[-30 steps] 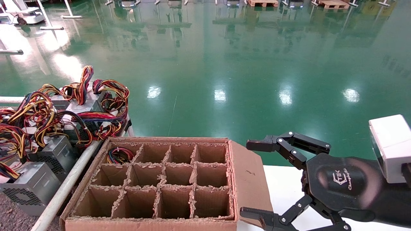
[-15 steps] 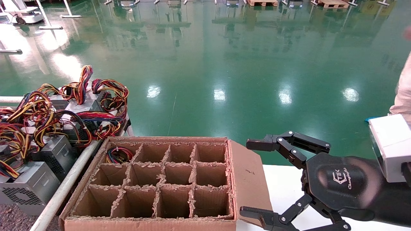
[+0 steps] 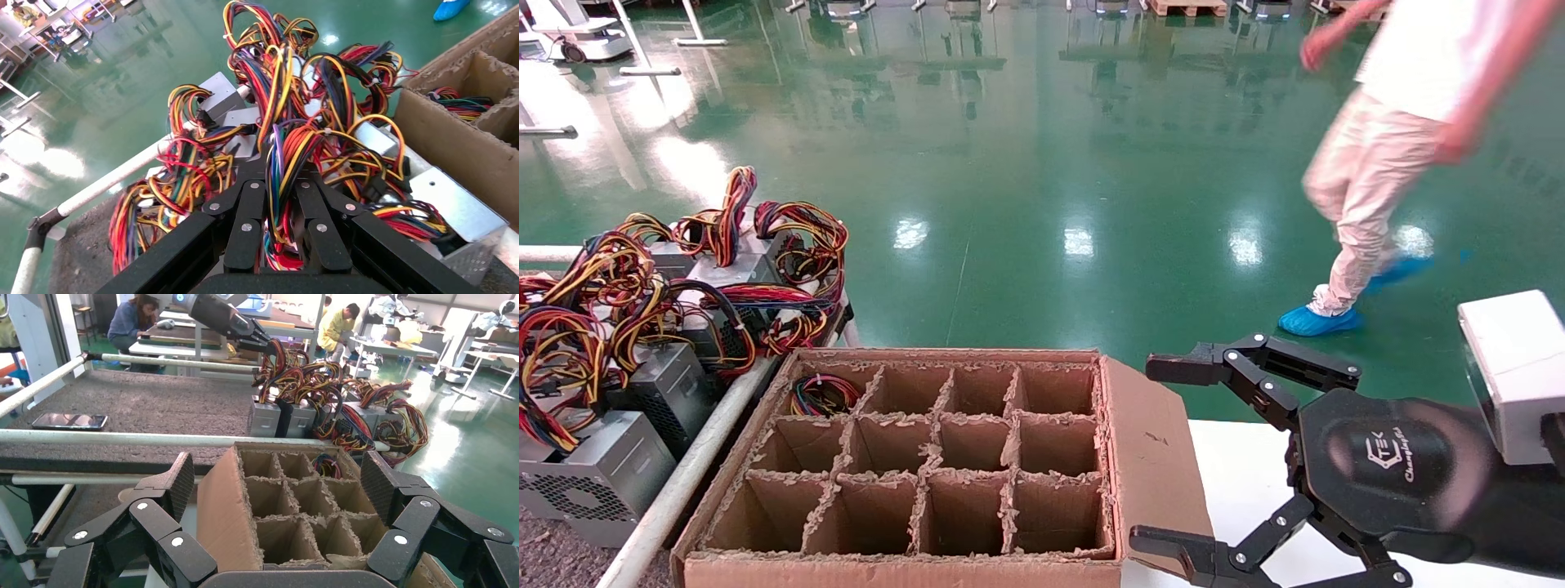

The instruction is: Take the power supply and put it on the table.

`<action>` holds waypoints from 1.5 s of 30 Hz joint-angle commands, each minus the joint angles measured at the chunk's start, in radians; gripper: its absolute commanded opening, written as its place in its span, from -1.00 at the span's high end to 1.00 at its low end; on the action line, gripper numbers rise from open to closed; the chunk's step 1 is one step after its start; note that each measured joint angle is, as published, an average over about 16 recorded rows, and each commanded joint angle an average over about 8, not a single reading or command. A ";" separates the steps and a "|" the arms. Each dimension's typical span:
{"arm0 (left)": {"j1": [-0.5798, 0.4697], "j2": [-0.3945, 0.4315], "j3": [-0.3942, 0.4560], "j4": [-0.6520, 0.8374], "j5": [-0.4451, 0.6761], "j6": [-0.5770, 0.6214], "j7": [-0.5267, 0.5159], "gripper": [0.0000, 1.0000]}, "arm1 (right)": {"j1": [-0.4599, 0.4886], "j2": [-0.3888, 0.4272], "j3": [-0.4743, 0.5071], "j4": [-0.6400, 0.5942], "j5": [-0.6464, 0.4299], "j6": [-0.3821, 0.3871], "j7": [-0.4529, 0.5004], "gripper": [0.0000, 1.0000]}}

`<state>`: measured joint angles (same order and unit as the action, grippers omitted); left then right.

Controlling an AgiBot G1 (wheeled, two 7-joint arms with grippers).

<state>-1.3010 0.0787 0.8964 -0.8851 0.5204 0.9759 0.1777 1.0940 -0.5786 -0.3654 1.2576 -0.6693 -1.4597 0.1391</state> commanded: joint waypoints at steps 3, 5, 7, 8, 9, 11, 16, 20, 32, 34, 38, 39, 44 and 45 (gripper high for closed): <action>0.029 -0.006 0.012 -0.017 -0.040 -0.023 0.017 -0.92 | 0.000 0.000 0.000 0.000 0.000 0.000 0.000 -1.00; 0.033 -0.008 0.014 -0.020 -0.045 -0.026 0.018 -1.00 | 0.000 0.000 0.000 0.000 0.000 0.000 0.000 -1.00; 0.031 -0.008 0.014 -0.019 -0.043 -0.024 0.016 -1.00 | 0.000 0.000 0.000 0.000 0.000 0.000 0.000 -1.00; 0.029 -0.008 0.013 -0.018 -0.041 -0.023 0.016 -1.00 | 0.000 0.000 0.000 0.000 0.000 0.000 0.000 -1.00; 0.028 -0.008 0.013 -0.017 -0.039 -0.021 0.015 -1.00 | 0.000 0.000 0.000 0.000 0.000 0.000 0.000 -1.00; 0.025 -0.008 0.011 -0.016 -0.035 -0.019 0.014 -1.00 | 0.000 0.000 0.000 0.000 0.000 0.000 0.000 -1.00; 0.019 -0.006 0.008 -0.013 -0.028 -0.015 0.011 -1.00 | 0.000 0.000 0.000 0.000 0.000 0.000 0.000 -1.00; 0.016 -0.006 0.007 -0.011 -0.023 -0.012 0.010 -1.00 | 0.000 0.000 0.000 0.000 0.000 0.000 0.000 -1.00; 0.015 -0.022 0.008 -0.026 -0.003 0.000 -0.004 -1.00 | 0.000 0.000 0.000 0.000 0.000 0.000 0.000 -1.00; 0.015 -0.036 0.010 -0.042 0.011 0.002 -0.017 -1.00 | 0.000 0.000 0.000 0.000 0.000 0.000 0.000 -1.00; 0.010 -0.070 0.008 -0.089 0.056 -0.006 -0.058 -1.00 | 0.000 0.000 0.000 0.000 0.000 0.000 0.000 -1.00; 0.008 -0.079 0.006 -0.103 0.069 -0.010 -0.070 -1.00 | 0.000 0.000 0.000 0.000 0.000 0.000 0.000 -1.00; -0.004 -0.108 -0.009 -0.154 0.136 -0.042 -0.124 -1.00 | 0.000 0.000 0.000 0.000 0.000 0.000 0.000 -1.00; -0.006 -0.110 -0.013 -0.159 0.147 -0.050 -0.132 -1.00 | 0.000 0.000 0.000 0.000 0.000 0.000 0.000 -1.00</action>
<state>-1.3060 -0.0217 0.8844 -1.0334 0.6618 0.9284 0.0531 1.0940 -0.5785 -0.3655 1.2573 -0.6692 -1.4595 0.1390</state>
